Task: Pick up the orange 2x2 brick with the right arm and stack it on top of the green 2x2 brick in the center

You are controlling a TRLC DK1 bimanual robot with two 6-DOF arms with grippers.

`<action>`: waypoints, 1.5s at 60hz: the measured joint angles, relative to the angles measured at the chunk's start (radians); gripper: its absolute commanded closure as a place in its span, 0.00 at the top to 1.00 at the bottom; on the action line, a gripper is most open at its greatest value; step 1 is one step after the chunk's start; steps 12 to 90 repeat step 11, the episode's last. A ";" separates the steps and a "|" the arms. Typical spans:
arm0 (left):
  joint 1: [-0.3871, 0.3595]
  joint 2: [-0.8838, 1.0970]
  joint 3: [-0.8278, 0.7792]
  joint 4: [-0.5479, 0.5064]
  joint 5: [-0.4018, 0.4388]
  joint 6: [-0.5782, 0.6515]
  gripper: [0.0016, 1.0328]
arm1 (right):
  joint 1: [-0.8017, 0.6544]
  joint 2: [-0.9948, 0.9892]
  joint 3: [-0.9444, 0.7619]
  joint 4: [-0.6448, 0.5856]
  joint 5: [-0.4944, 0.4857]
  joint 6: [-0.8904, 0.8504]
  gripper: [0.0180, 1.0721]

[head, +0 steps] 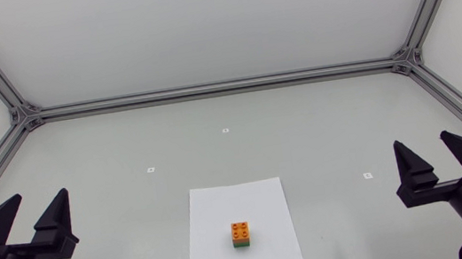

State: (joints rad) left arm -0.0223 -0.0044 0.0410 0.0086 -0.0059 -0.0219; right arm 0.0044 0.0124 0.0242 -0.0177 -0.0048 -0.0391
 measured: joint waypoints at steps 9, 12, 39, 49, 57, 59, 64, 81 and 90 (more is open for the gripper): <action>0.000 0.000 0.000 0.000 0.000 0.000 0.96 | 0.000 -0.007 0.000 0.000 0.002 0.013 0.96; 0.000 0.000 0.000 0.000 0.000 0.000 0.96 | 0.000 -0.007 0.000 0.000 0.002 0.013 0.96; 0.000 0.000 0.000 0.000 0.000 0.000 0.96 | 0.000 -0.007 0.000 0.000 0.002 0.013 0.96; 0.000 0.000 0.000 0.000 0.000 0.000 0.96 | 0.000 -0.007 0.000 0.000 0.002 0.013 0.96; 0.000 0.000 0.000 0.000 0.000 0.000 0.96 | 0.000 -0.007 0.000 0.000 0.002 0.013 0.96; 0.000 0.000 0.000 0.000 0.000 0.000 0.96 | 0.000 -0.007 0.000 0.000 0.002 0.013 0.96; 0.000 0.000 0.000 0.000 0.000 0.000 0.96 | 0.000 -0.007 0.000 0.000 0.002 0.013 0.96; 0.000 0.000 0.000 0.000 0.000 0.000 0.96 | 0.000 -0.007 0.000 0.000 0.002 0.013 0.96; 0.000 0.000 0.000 0.000 0.000 0.000 0.96 | 0.000 -0.007 0.000 0.000 0.002 0.013 0.96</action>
